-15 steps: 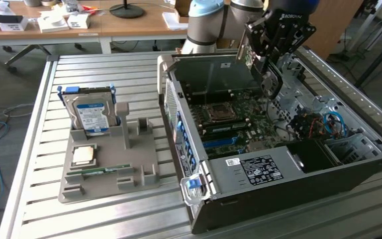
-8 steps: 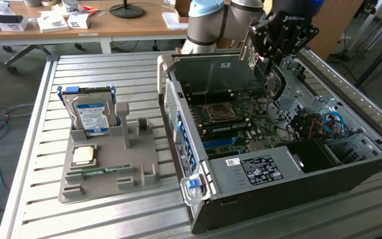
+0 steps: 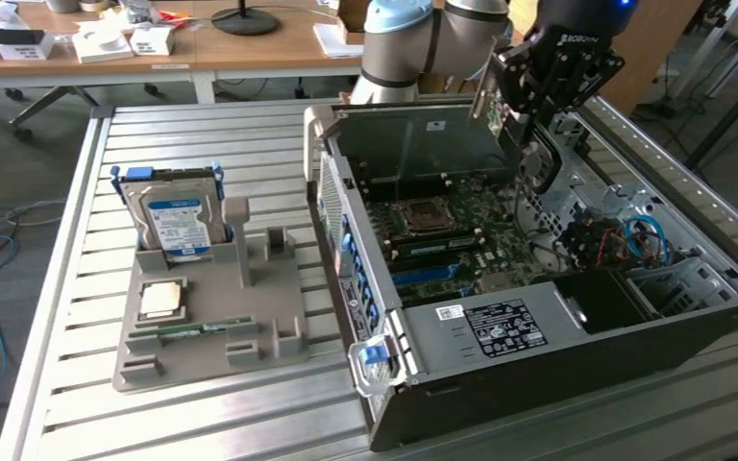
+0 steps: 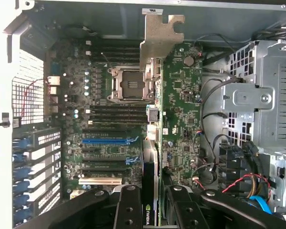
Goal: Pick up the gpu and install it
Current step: 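Pick up the gpu and move the gpu toward the slot, then insert the gpu into the slot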
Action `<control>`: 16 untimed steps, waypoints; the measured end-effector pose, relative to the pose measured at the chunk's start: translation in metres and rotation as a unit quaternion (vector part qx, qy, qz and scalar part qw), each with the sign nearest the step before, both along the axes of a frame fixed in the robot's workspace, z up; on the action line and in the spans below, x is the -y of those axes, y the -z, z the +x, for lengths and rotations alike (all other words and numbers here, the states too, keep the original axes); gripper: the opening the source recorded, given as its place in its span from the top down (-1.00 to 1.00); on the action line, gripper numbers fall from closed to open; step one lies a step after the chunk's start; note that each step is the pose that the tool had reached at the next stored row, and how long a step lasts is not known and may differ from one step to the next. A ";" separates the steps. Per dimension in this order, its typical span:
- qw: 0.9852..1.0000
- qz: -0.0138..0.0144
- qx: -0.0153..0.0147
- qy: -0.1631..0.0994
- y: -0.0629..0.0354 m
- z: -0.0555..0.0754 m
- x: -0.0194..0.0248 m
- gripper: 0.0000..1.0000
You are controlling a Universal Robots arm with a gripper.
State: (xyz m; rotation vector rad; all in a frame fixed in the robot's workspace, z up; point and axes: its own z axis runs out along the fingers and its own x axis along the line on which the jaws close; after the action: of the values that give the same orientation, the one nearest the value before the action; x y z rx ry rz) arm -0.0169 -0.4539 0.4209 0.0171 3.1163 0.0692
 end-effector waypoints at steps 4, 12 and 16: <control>1.000 0.000 0.000 0.000 0.0040 0.004 0.0000 0.48; 1.000 0.000 0.000 0.000 0.0072 0.007 0.0000 0.48; 1.000 0.000 0.000 0.000 0.0072 0.007 0.0000 0.48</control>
State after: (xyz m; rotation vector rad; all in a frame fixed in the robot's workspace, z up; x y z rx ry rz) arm -0.0104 -0.4538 0.4137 0.0170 3.1163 0.0692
